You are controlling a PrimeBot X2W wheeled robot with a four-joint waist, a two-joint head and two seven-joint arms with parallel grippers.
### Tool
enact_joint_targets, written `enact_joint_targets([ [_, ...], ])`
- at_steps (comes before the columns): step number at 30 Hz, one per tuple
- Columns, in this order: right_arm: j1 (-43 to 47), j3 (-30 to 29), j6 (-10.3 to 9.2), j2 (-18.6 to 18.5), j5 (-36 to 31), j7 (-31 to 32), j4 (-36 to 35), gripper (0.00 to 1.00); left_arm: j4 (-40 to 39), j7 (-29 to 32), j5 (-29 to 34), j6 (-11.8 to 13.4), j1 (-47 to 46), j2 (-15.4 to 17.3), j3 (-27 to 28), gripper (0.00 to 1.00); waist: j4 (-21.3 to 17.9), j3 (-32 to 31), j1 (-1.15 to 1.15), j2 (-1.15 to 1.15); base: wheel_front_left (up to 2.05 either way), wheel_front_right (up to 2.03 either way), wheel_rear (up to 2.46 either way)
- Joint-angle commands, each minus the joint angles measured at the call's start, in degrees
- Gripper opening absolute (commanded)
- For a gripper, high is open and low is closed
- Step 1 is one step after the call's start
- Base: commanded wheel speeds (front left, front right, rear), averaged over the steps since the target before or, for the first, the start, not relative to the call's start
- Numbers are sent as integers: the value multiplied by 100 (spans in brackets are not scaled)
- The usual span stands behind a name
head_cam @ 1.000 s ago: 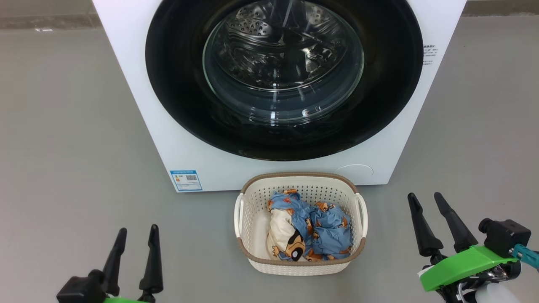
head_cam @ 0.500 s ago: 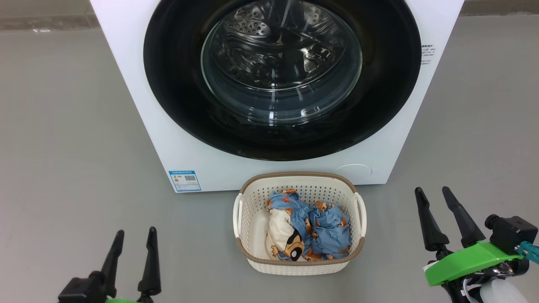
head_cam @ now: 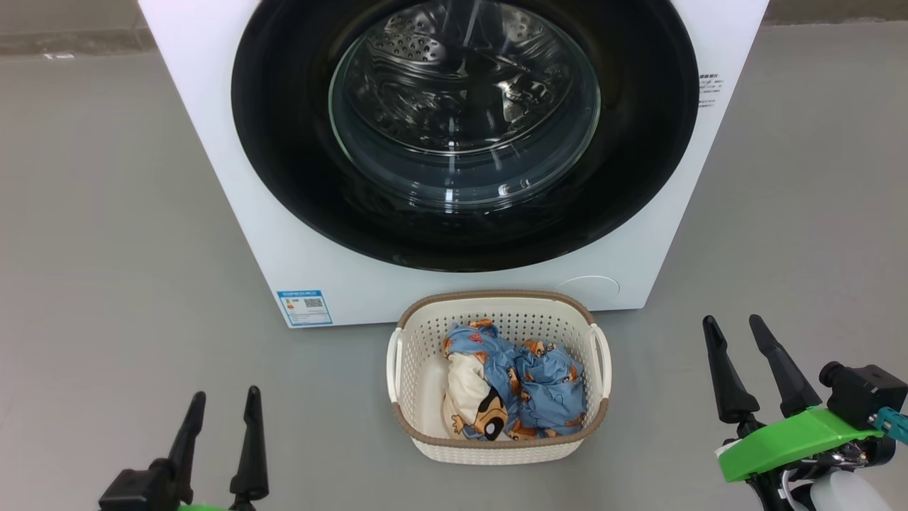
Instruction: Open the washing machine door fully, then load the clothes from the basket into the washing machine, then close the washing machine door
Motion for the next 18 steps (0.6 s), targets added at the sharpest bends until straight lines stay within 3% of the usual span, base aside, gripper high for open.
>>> enact_joint_targets([
  [1, -112, 72, 1, -52, -102, -70, -103, 100, -91, -52, 114, -21, -268, 50, 198, 100, -3, 11, 0, 0, 0, 0, 0],
  [10, -166, 30, 1, -29, -199, -70, -92, 100, -85, -52, 333, -15, -343, 26, 353, 100, -25, 104, 0, 0, 21, 21, -43],
  [18, -210, -15, 1, -12, -287, -70, -77, 100, -86, -52, 416, -15, -431, 0, 417, 100, -40, 232, 0, 0, 86, 86, -172],
])
